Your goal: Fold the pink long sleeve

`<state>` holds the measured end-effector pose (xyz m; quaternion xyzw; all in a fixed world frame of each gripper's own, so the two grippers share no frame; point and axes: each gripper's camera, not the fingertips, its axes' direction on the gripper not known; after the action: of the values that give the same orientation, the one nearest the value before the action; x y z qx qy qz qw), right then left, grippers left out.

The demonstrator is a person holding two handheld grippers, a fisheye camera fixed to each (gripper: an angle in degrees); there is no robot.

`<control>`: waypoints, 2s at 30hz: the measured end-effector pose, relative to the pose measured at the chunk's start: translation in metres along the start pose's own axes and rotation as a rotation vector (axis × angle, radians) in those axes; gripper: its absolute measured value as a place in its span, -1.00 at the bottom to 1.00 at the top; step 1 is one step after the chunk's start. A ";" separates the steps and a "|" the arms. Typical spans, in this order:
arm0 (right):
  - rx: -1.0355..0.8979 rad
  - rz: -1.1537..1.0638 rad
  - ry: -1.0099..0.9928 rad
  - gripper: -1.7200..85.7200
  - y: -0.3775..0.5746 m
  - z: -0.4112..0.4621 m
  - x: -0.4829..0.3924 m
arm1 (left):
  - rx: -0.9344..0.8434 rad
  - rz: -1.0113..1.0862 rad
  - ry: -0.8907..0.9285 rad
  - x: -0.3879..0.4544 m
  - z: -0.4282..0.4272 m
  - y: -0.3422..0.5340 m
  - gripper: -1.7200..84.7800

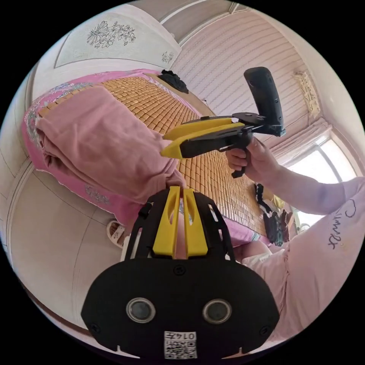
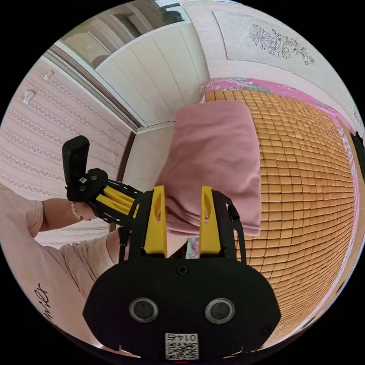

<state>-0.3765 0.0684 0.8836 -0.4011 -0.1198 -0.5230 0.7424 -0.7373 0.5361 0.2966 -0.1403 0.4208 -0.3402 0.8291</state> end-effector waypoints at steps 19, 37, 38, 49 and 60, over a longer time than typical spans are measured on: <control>0.621 0.791 0.094 -0.91 0.491 -0.161 0.043 | 0.030 0.454 0.264 0.221 -0.071 0.054 -0.98; 0.616 1.379 -0.130 -0.88 0.775 -0.053 -0.047 | -0.131 0.299 0.243 0.283 -0.040 0.141 -0.98; 0.657 1.369 -0.158 -0.89 0.782 -0.056 -0.051 | -0.125 0.302 0.235 0.286 -0.042 0.143 -0.98; 1.585 0.631 0.024 -0.94 0.859 -0.324 -0.174 | 0.254 0.496 0.259 0.397 -0.122 0.037 -0.98; 1.924 -0.004 0.484 -0.95 0.977 -0.512 -0.458 | 0.866 0.767 0.500 0.513 -0.310 0.075 -0.98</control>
<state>0.1579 0.1393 -0.1818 0.4902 -0.3392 -0.2722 0.7554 -0.7372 0.2569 -0.2390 0.4526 0.4464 -0.1806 0.7505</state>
